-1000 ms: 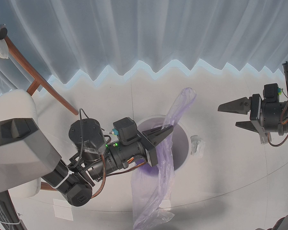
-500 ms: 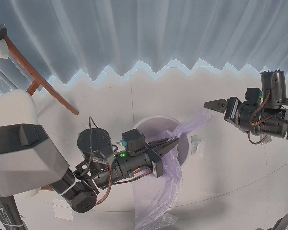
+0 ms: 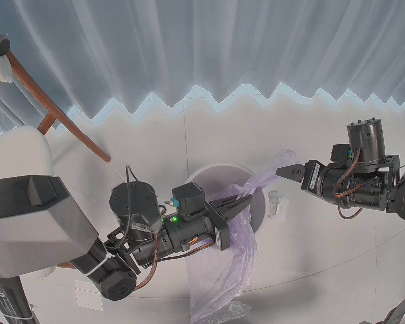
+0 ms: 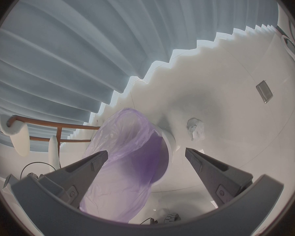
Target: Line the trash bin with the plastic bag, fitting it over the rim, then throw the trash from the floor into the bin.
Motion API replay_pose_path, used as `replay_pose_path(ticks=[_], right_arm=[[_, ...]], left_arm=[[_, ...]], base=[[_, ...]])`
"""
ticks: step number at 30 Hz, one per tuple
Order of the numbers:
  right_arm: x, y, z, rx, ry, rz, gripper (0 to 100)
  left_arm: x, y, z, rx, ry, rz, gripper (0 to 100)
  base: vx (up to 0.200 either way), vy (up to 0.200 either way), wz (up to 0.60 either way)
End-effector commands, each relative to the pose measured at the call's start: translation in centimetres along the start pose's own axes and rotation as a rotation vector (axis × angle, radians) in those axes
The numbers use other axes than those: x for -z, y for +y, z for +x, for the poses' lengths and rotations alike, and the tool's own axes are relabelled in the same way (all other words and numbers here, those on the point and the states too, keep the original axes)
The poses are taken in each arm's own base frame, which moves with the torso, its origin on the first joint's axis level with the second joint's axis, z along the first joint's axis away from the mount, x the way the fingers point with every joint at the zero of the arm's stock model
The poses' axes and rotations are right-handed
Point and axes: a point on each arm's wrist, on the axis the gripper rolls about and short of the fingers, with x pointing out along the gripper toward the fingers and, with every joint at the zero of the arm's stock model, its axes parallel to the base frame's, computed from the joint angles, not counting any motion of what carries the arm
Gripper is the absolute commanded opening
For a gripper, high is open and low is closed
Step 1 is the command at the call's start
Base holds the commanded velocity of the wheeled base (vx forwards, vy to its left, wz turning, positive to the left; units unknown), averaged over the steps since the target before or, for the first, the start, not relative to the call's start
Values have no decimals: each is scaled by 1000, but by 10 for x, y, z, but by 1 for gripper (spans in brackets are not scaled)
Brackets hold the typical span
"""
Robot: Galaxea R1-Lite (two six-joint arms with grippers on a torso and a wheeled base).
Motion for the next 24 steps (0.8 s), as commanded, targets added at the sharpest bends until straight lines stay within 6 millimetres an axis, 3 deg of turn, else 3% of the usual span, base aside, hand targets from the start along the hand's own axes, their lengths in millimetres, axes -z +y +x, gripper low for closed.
replay_pose_path(ticks=[1, 15, 24], right_arm=[[1, 0, 5, 7, 8, 0, 100], [-3, -2, 11, 5, -31, 10, 100], [10, -2, 25, 24, 14, -6, 100]], left_arm=[[0, -1, 0, 3, 1, 0, 0], [0, -3, 0, 7, 4, 7, 0], [0, -3, 0, 9, 1, 19, 0]], base=[[0, 0, 0], [0, 0, 0], [0, 0, 0]])
